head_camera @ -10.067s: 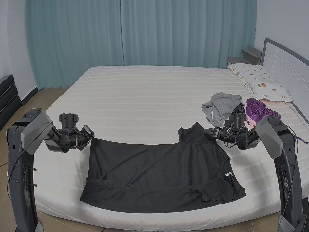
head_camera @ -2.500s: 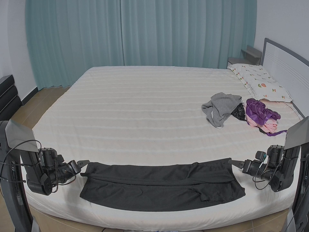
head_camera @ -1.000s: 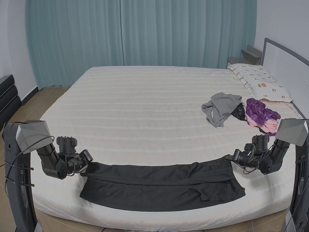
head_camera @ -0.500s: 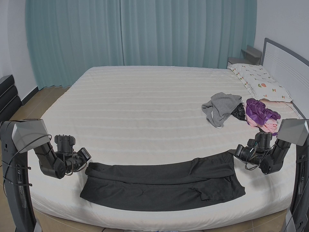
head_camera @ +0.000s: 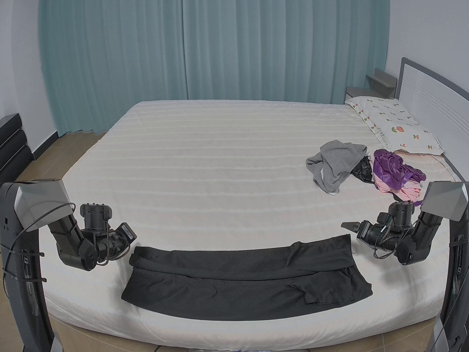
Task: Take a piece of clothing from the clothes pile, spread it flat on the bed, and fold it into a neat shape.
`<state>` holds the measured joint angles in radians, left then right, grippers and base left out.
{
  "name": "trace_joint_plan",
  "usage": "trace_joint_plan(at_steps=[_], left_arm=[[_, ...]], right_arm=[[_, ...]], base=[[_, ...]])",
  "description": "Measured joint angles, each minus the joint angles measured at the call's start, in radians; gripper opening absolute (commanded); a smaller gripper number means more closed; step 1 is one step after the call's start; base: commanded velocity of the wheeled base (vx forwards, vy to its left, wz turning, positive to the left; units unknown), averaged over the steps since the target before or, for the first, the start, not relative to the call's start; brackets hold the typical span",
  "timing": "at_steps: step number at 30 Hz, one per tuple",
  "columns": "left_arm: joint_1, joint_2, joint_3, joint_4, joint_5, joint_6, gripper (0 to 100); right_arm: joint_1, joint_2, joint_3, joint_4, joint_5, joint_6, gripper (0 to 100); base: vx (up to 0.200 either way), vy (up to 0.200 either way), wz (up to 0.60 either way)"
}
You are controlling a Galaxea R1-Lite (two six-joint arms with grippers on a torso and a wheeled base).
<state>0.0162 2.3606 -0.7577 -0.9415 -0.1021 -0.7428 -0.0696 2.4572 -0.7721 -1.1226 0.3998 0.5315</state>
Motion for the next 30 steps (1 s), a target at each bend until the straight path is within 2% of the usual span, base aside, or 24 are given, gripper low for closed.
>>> trace_joint_plan(at_steps=[11, 12, 21, 29, 30], left_arm=[[-0.022, 0.014, -0.029, 0.007, -0.048, 0.030, 0], [-0.024, 0.015, -0.031, 0.009, -0.048, 0.030, 100], [-0.026, 0.016, -0.024, 0.010, -0.051, 0.060, 100], [-0.035, 0.031, -0.014, 0.011, -0.053, 0.184, 100], [-0.036, 0.032, -0.013, 0.011, -0.053, 0.190, 0]], right_arm=[[-0.001, -0.008, 0.016, 0.000, 0.000, 0.004, 100], [-0.001, -0.009, 0.017, 0.000, 0.000, 0.004, 100], [-0.001, -0.010, 0.024, 0.000, 0.000, 0.004, 100], [-0.001, -0.010, 0.024, 0.000, 0.001, 0.004, 100], [0.000, -0.010, 0.024, 0.000, 0.001, 0.004, 100]], base=[[0.000, 0.000, 0.00], [0.000, 0.000, 0.00], [0.000, 0.000, 0.00], [0.000, 0.000, 0.00], [0.000, 0.000, 0.00]])
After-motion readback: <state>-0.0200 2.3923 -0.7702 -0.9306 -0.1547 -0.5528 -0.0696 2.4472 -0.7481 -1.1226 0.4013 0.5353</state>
